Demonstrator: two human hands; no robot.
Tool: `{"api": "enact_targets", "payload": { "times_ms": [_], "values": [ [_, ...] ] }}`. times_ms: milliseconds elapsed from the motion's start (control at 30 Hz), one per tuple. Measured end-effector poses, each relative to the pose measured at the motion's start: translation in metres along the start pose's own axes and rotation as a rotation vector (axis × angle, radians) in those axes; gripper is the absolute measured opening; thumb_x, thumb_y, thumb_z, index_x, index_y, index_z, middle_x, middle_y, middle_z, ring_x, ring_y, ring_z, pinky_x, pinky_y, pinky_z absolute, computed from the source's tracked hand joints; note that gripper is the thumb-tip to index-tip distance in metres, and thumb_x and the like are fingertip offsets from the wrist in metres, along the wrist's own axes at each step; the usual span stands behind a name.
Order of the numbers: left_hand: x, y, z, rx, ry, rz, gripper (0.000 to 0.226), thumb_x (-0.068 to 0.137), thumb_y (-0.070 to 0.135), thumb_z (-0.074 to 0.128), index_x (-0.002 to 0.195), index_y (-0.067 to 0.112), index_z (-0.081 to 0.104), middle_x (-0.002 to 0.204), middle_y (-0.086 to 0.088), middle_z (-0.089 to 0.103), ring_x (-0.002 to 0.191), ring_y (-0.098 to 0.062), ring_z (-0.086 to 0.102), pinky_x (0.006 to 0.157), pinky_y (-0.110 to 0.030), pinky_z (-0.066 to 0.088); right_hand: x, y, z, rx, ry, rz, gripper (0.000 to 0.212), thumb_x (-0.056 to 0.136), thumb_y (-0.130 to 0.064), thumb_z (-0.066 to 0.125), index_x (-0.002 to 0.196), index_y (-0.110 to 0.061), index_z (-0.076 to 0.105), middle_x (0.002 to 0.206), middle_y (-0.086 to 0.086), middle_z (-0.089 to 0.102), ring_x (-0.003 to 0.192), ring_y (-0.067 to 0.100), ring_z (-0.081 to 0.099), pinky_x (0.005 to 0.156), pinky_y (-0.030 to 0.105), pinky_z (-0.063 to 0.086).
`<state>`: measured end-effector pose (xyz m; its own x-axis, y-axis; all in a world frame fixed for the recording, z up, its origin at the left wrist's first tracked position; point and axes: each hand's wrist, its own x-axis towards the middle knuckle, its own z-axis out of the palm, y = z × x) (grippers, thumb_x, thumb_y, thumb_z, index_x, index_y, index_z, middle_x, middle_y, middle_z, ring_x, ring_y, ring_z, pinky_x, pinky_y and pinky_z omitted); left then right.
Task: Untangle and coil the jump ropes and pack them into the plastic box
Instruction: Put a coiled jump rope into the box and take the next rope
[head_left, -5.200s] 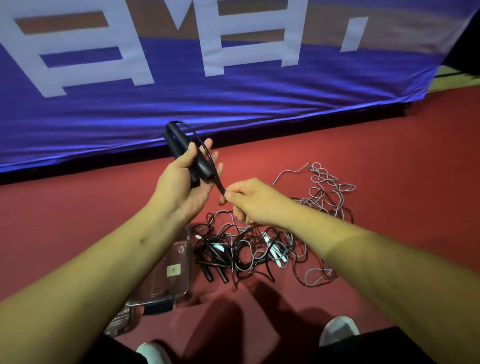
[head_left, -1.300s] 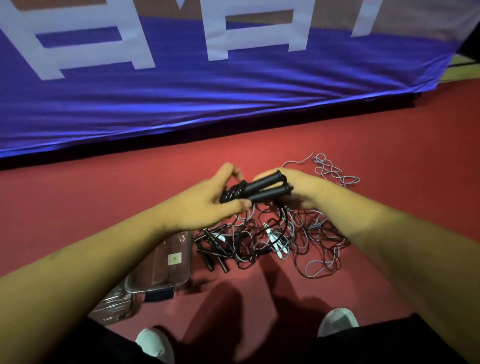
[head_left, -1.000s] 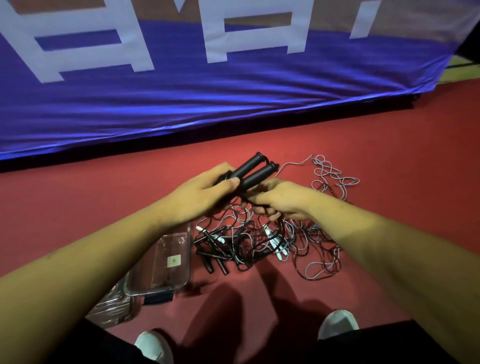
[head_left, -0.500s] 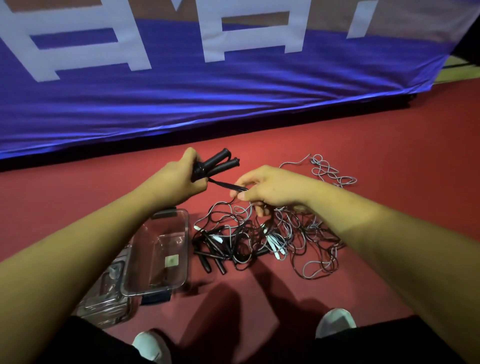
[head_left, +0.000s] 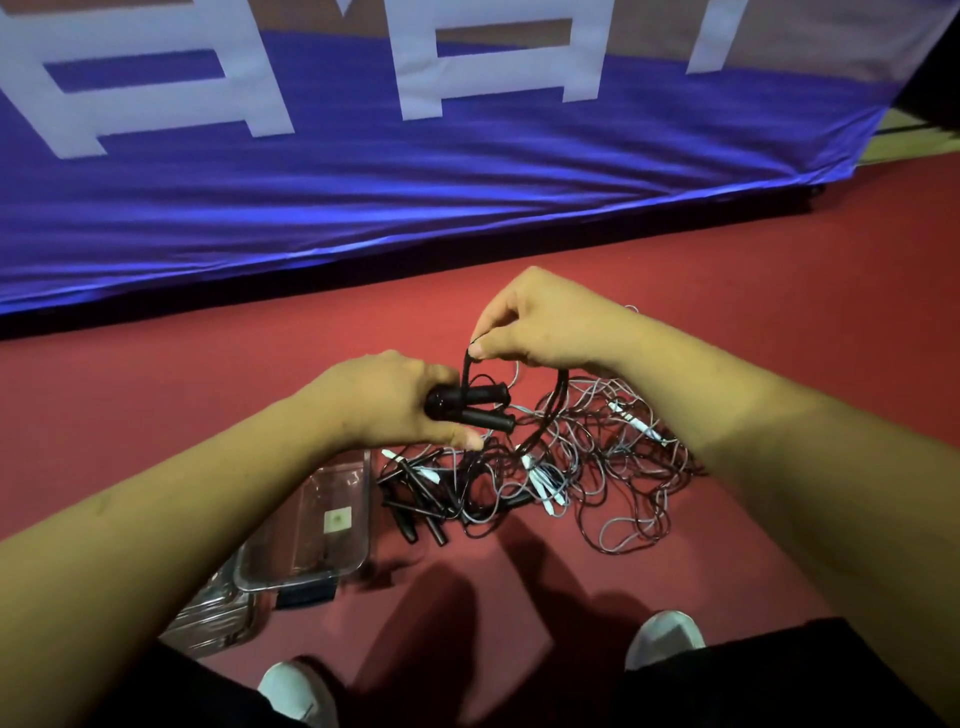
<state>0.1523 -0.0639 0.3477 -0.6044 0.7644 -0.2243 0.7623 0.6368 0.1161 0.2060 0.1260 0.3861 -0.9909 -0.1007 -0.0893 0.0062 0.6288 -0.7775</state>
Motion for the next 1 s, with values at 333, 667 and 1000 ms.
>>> {"api": "enact_targets", "payload": {
  "times_ms": [333, 667, 1000],
  "values": [
    [-0.010, 0.003, -0.005, -0.332, 0.006, 0.241, 0.021, 0.092, 0.037, 0.063, 0.100, 0.020, 0.054, 0.060, 0.000, 0.057, 0.049, -0.007, 0.048, 0.050, -0.019, 0.034, 0.007, 0.036, -0.001, 0.133, 0.031, -0.055, 0.009, 0.079, -0.017, 0.078, 0.083, -0.012, 0.073, 0.064, 0.008, 0.066, 0.051, 0.013, 0.051, 0.051, 0.025, 0.041],
    [-0.011, 0.009, -0.007, -1.228, 0.151, 0.186, 0.011, 0.089, 0.027, 0.054, 0.098, 0.028, 0.060, 0.080, -0.009, 0.058, 0.062, -0.021, 0.046, 0.053, -0.026, 0.031, 0.007, 0.057, 0.050, 0.601, 0.013, 0.136, 0.017, 0.096, -0.004, 0.052, 0.084, -0.012, 0.062, 0.053, -0.001, 0.051, 0.042, 0.007, 0.044, 0.046, 0.022, 0.033],
    [0.009, -0.033, -0.006, -0.780, 0.338, -0.194, 0.026, 0.093, 0.033, 0.065, 0.099, 0.025, 0.041, 0.077, -0.006, 0.061, 0.058, -0.018, 0.049, 0.058, -0.032, 0.039, -0.001, 0.041, 0.050, 0.286, -0.189, 0.129, 0.017, 0.096, -0.019, 0.056, 0.108, -0.010, 0.066, 0.048, -0.007, 0.045, 0.045, 0.013, 0.046, 0.049, 0.026, 0.040]
  ]
}}
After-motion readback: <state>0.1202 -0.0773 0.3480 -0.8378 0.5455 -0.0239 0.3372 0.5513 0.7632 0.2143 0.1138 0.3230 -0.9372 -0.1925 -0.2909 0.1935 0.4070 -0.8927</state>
